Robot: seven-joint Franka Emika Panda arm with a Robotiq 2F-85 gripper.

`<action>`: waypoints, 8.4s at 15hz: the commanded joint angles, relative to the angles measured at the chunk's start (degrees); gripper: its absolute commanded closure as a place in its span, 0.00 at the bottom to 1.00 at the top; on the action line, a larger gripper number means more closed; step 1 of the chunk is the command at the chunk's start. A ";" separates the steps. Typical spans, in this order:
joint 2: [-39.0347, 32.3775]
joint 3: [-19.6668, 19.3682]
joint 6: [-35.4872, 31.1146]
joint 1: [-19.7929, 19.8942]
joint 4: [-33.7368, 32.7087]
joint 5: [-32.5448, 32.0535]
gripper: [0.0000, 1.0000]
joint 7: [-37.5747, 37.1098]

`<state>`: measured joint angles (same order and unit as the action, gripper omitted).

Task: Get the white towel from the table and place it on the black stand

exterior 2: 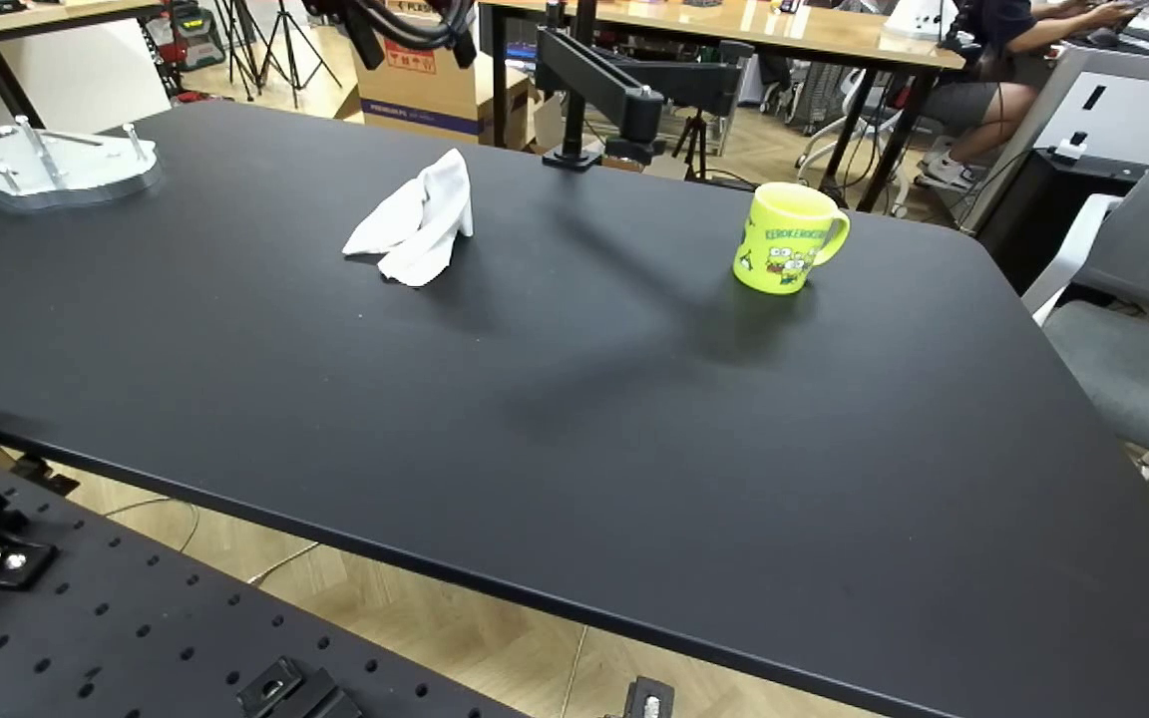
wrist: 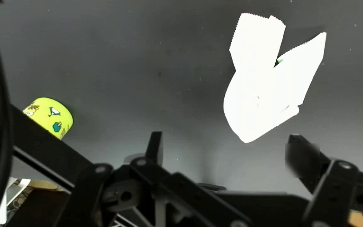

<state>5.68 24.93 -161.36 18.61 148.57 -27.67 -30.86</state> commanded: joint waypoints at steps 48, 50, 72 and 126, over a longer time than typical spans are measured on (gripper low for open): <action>6.07 -16.46 16.66 -16.10 -13.25 5.70 1.00 15.62; 10.89 -17.90 20.77 -15.28 -13.00 5.17 1.00 15.04; 10.15 -26.31 16.57 -6.03 -2.39 5.69 1.00 14.38; -10.99 -19.11 -1.52 -4.45 5.09 -42.76 0.00 -31.65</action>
<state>-0.49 6.19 -163.36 13.92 156.37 -64.82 -53.11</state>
